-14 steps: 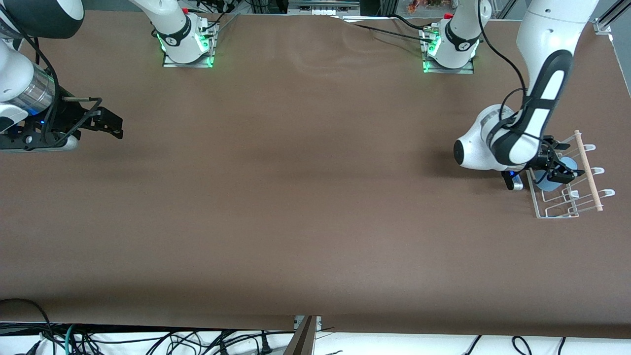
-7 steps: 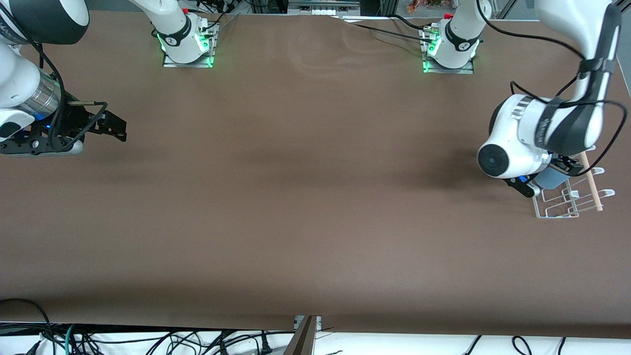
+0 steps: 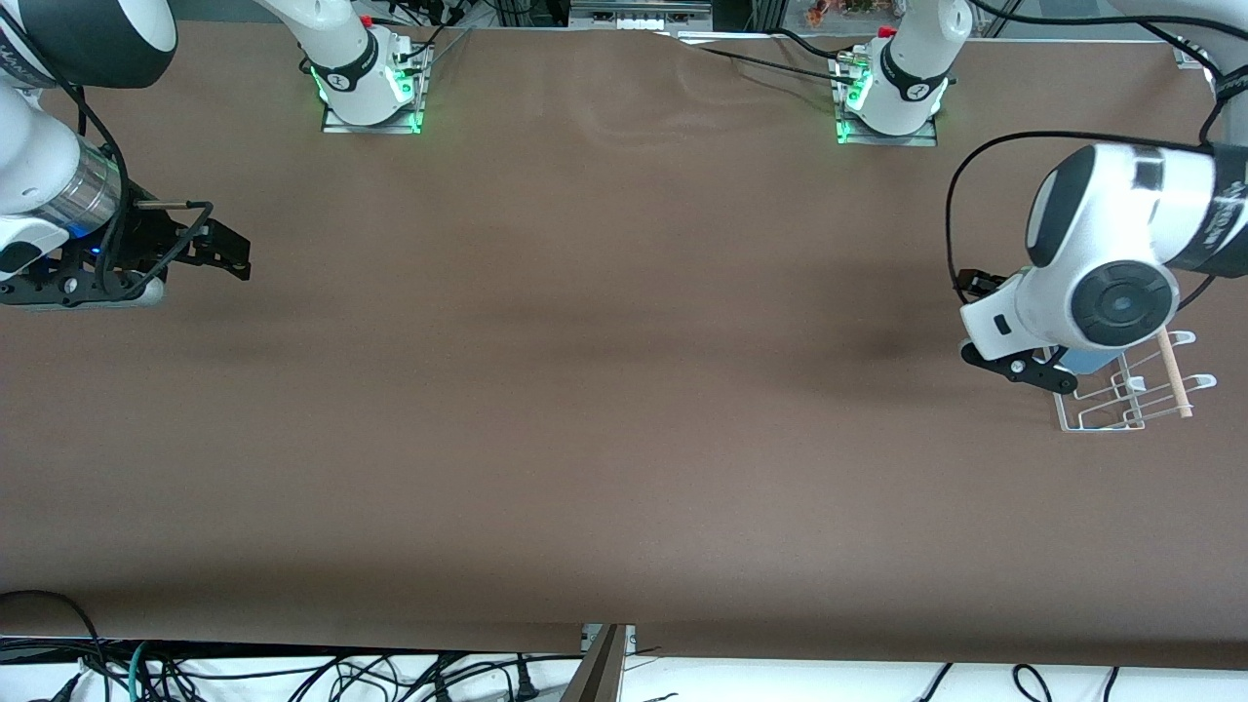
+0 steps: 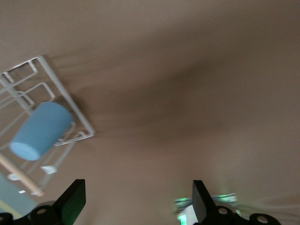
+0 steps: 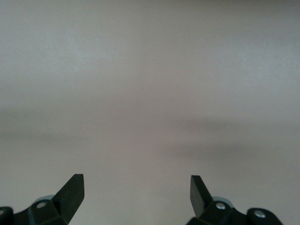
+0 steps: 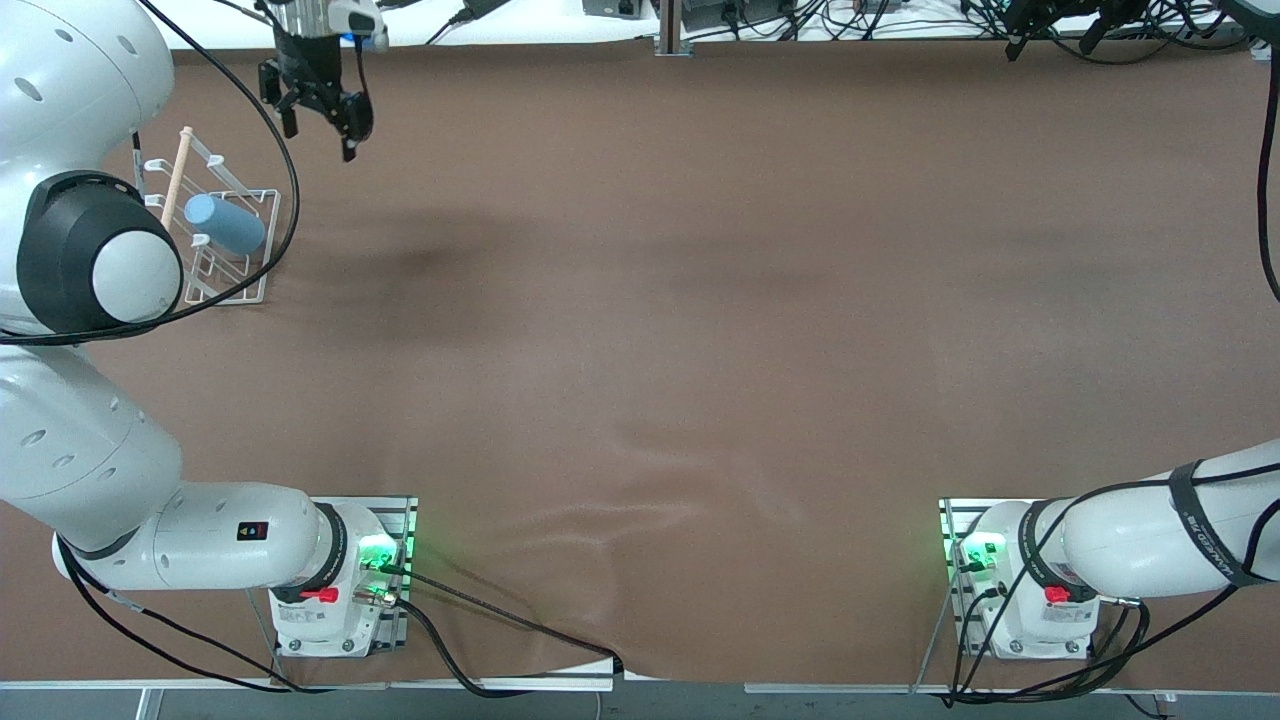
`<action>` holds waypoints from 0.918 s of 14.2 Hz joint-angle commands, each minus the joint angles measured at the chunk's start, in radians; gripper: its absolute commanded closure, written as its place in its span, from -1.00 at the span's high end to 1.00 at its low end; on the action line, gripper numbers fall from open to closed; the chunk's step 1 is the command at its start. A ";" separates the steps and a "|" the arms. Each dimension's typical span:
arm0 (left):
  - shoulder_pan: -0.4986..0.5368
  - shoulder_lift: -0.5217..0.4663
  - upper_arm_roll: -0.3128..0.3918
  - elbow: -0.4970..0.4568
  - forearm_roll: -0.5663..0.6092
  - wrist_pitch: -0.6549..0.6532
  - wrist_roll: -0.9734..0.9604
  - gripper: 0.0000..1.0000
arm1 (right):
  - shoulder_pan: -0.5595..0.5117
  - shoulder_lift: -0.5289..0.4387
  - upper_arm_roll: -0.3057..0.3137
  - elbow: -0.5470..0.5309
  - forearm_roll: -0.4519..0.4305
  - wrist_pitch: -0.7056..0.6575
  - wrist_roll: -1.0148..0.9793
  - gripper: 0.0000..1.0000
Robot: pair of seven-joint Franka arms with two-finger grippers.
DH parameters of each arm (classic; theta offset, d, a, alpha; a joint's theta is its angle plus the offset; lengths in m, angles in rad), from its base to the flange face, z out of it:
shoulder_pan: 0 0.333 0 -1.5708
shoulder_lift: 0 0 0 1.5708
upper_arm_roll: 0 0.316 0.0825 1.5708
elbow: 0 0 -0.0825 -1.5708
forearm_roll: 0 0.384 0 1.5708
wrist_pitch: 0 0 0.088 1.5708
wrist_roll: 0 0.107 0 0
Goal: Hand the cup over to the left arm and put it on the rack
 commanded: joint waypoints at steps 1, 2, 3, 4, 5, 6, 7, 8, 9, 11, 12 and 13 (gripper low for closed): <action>-0.001 -0.053 0.037 0.101 -0.140 -0.029 -0.048 1.00 | 0.006 0.010 0.001 0.024 -0.018 -0.007 0.012 0.99; -0.010 -0.125 0.062 0.063 -0.154 0.051 -0.045 1.00 | 0.006 0.010 0.001 0.024 -0.020 -0.007 0.012 0.99; -0.019 -0.192 0.100 0.016 -0.154 0.096 -0.047 1.00 | 0.004 0.009 0.001 0.024 -0.018 -0.007 0.012 0.99; -0.060 -0.255 0.157 -0.050 -0.166 0.145 -0.051 1.00 | 0.004 0.010 0.001 0.024 -0.020 -0.007 0.012 0.99; -0.102 -0.314 0.224 -0.130 -0.198 0.223 -0.071 1.00 | 0.004 0.010 0.001 0.025 -0.020 -0.007 0.012 0.99; -0.107 -0.375 0.258 -0.222 -0.239 0.302 -0.091 1.00 | 0.004 0.010 0.001 0.030 -0.020 -0.007 0.012 0.99; -0.102 -0.426 0.258 -0.308 -0.240 0.362 -0.082 1.00 | 0.004 0.010 0.001 0.030 -0.020 -0.007 0.012 0.99; -0.102 -0.447 0.257 -0.340 -0.237 0.373 -0.087 1.00 | 0.004 0.010 0.001 0.030 -0.020 -0.007 0.011 0.99; -0.100 -0.446 0.255 -0.350 -0.237 0.373 -0.085 1.00 | 0.004 0.010 0.001 0.030 -0.020 -0.007 0.012 0.99; -0.100 -0.428 0.252 -0.345 -0.237 0.373 -0.084 1.00 | 0.004 0.010 0.001 0.030 -0.020 -0.007 0.012 0.99; -0.100 -0.428 0.252 -0.348 -0.237 0.371 -0.084 1.00 | 0.004 0.010 0.001 0.030 -0.018 -0.007 0.012 0.99; -0.100 -0.425 0.251 -0.348 -0.237 0.371 -0.082 1.00 | 0.004 0.010 0.001 0.030 -0.018 -0.007 0.012 0.99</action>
